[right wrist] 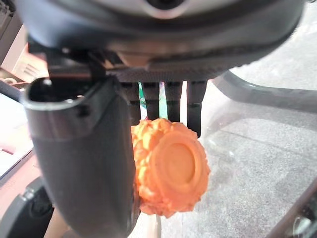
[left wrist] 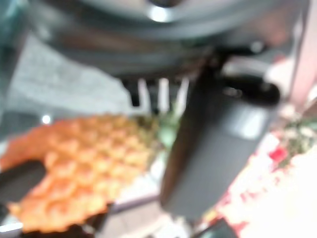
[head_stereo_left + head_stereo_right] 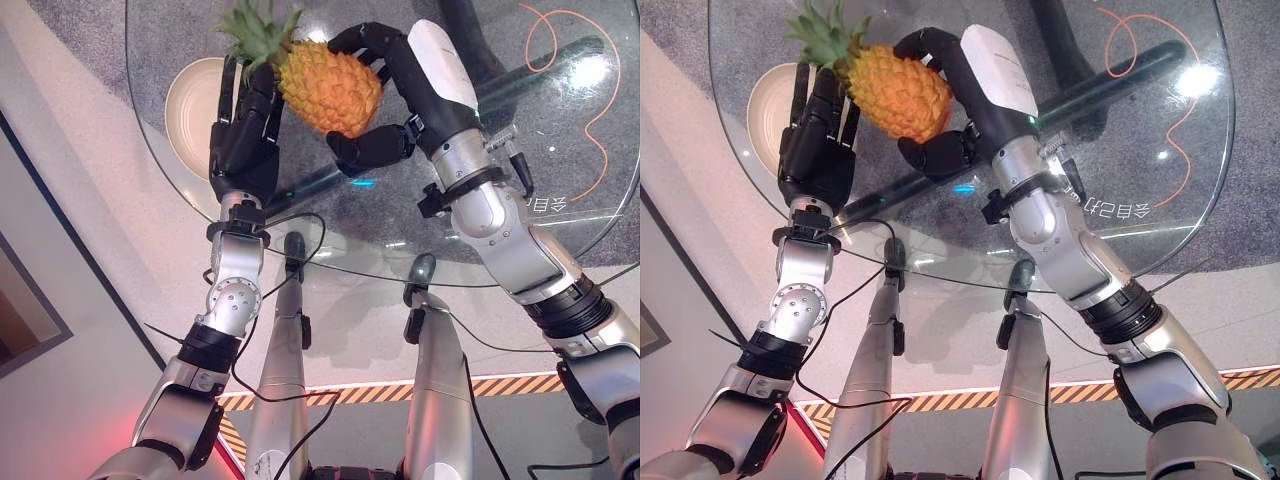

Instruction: Pick up the fruit to the plate

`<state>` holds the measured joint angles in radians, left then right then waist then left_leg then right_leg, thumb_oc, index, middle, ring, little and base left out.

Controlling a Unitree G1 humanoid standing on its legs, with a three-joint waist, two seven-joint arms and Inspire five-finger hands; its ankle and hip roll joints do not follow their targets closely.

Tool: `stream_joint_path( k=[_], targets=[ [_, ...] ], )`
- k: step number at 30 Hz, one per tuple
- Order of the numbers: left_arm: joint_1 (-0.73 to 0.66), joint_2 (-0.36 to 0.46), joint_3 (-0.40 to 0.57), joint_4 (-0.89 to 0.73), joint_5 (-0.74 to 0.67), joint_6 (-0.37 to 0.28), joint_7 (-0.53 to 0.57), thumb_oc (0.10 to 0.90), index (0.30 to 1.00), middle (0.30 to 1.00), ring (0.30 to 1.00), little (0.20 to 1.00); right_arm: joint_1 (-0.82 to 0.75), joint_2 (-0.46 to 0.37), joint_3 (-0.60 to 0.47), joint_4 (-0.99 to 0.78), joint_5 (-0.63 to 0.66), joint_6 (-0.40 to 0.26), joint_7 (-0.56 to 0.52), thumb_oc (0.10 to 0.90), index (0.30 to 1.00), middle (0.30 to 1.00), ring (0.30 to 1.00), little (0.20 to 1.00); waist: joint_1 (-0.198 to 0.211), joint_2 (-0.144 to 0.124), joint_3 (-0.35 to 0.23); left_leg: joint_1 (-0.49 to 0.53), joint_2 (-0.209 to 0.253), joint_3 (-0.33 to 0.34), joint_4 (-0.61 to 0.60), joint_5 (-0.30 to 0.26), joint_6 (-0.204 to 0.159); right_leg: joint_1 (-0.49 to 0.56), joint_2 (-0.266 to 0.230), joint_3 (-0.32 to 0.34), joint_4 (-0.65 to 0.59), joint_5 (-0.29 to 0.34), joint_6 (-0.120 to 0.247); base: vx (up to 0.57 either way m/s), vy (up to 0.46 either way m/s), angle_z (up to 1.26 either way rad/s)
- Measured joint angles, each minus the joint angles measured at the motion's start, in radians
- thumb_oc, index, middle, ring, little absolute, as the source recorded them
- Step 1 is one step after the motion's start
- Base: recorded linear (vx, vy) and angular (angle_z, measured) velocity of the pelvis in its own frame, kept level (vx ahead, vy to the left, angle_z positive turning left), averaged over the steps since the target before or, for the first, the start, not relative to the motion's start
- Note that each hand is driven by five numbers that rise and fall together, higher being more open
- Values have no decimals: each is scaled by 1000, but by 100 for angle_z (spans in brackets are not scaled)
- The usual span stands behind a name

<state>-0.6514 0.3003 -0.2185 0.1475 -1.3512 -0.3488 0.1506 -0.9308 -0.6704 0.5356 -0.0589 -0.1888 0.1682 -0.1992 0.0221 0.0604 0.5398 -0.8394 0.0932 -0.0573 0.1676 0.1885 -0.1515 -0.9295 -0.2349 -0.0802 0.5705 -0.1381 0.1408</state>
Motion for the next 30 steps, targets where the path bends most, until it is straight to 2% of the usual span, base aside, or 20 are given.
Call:
stream_joint_path(
  k=[12,30],
  targets=[
    [-1,-2,-2,-4,1,-2,40,800,900,900,900,900,0,0,16,0,-10,-2,0,100,300,300,300,200,-1,0,0,-3,0,-1,-1,0,0,-2,0,-1,0,0,0,0,0,0],
    [-17,-2,2,-12,31,-9,80,800,900,900,900,900,0,-1,21,-13,-48,-40,2,100,300,300,300,200,-1,0,0,-7,0,-2,-7,0,0,-8,-1,-2,-1,-3,4,0,0,0]
  ],
)
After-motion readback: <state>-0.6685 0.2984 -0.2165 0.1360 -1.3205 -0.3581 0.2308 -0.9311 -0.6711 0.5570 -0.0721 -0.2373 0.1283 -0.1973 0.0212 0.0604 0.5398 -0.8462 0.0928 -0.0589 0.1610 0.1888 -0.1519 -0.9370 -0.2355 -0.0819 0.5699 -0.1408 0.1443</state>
